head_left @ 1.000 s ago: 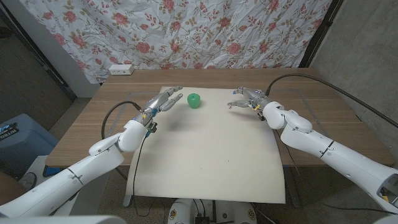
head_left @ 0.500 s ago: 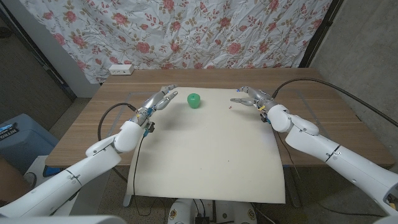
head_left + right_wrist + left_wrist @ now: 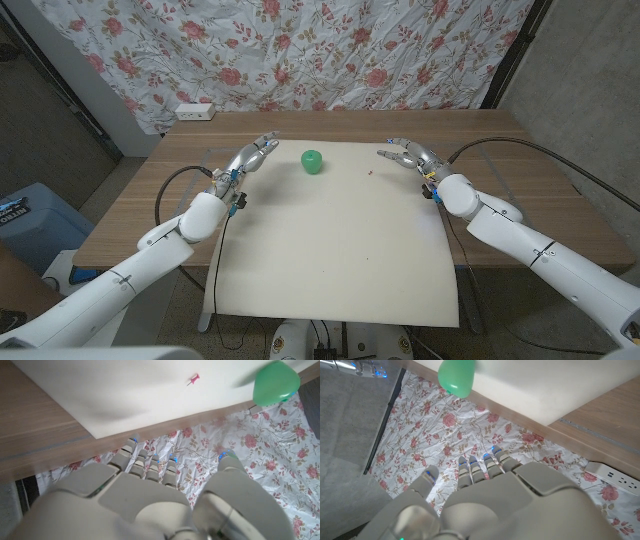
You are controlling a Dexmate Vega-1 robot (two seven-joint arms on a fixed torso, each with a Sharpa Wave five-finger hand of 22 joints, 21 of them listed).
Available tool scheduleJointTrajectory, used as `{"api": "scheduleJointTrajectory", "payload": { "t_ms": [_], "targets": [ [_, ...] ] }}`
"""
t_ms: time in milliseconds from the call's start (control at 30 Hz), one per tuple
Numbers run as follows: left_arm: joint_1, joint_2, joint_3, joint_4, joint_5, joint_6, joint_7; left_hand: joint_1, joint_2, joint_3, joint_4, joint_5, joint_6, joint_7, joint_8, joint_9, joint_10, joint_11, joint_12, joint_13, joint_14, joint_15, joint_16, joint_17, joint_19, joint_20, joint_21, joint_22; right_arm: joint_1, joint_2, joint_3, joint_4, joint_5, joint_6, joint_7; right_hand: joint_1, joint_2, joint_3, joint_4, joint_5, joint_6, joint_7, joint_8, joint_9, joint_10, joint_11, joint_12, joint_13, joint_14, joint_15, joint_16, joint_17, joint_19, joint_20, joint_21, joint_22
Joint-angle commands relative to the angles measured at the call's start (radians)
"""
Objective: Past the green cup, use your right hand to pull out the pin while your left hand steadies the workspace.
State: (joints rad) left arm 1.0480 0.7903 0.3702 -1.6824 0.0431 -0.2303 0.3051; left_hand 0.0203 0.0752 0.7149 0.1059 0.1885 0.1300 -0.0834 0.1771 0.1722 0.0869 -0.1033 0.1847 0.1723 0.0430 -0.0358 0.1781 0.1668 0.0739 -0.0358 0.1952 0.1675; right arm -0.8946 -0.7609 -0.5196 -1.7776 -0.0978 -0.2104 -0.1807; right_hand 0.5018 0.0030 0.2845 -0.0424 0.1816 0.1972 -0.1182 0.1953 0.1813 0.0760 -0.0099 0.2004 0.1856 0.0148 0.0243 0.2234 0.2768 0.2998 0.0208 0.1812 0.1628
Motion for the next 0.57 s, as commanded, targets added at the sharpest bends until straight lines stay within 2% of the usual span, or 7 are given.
{"api": "scheduleJointTrajectory", "payload": {
  "t_ms": [33,400,467,567],
  "targets": [
    [-0.044,-0.066,0.015,0.102,-0.057,-0.070,0.004,-0.007,0.061,0.001,0.000,-0.002,-0.004,0.002,-0.001,0.002,-0.010,0.003,-0.002,0.002,-0.001,-0.057,-0.004,0.003,0.002,-0.107,-0.002,0.001,-0.036,0.026,0.058,0.063,0.157,0.147,-0.047,-0.007,0.004,0.001,0.006,0.001,-0.011,0.000,-0.004,0.002,0.009,0.001,0.003,0.002,0.009,-0.020,0.009,-0.001,0.005,-0.007,0.007,0.003],
    [-0.032,-0.142,0.022,0.136,-0.129,-0.060,0.042,-0.013,0.058,-0.005,0.006,-0.002,-0.049,0.022,-0.009,0.001,-0.042,0.016,-0.007,0.002,-0.028,-0.048,-0.008,0.005,-0.027,-0.111,-0.013,0.002,-0.070,0.045,0.097,0.080,0.270,0.219,-0.055,-0.024,0.016,-0.002,0.006,0.005,-0.035,0.017,-0.013,-0.001,0.031,-0.004,0.006,-0.001,0.014,-0.041,0.008,-0.008,-0.003,-0.022,0.003,0.003],
    [-0.032,-0.155,0.022,0.145,-0.148,-0.064,0.042,-0.015,0.056,-0.008,0.008,-0.002,-0.055,0.024,-0.009,0.001,-0.049,0.018,-0.008,0.002,-0.033,-0.046,-0.008,0.006,-0.037,-0.111,-0.015,0.002,-0.073,0.053,0.101,0.082,0.284,0.216,-0.065,-0.036,0.019,-0.006,0.008,0.005,-0.019,0.006,-0.007,-0.001,0.050,-0.006,0.010,-0.002,0.023,-0.037,0.010,-0.012,-0.006,-0.025,0.002,0.003],
    [-0.051,-0.182,0.033,0.201,-0.136,-0.138,0.058,-0.017,0.055,-0.010,0.011,-0.002,-0.059,0.028,-0.008,0.001,-0.047,0.017,-0.005,0.001,-0.033,-0.044,-0.006,0.006,-0.038,-0.108,-0.014,0.002,-0.075,0.064,0.104,0.088,0.297,0.220,-0.079,-0.042,0.023,-0.008,0.005,0.007,-0.001,0.009,-0.001,-0.002,0.069,-0.004,0.012,-0.003,0.041,-0.028,0.014,-0.017,-0.001,-0.027,0.004,0.003]
  ]
}}
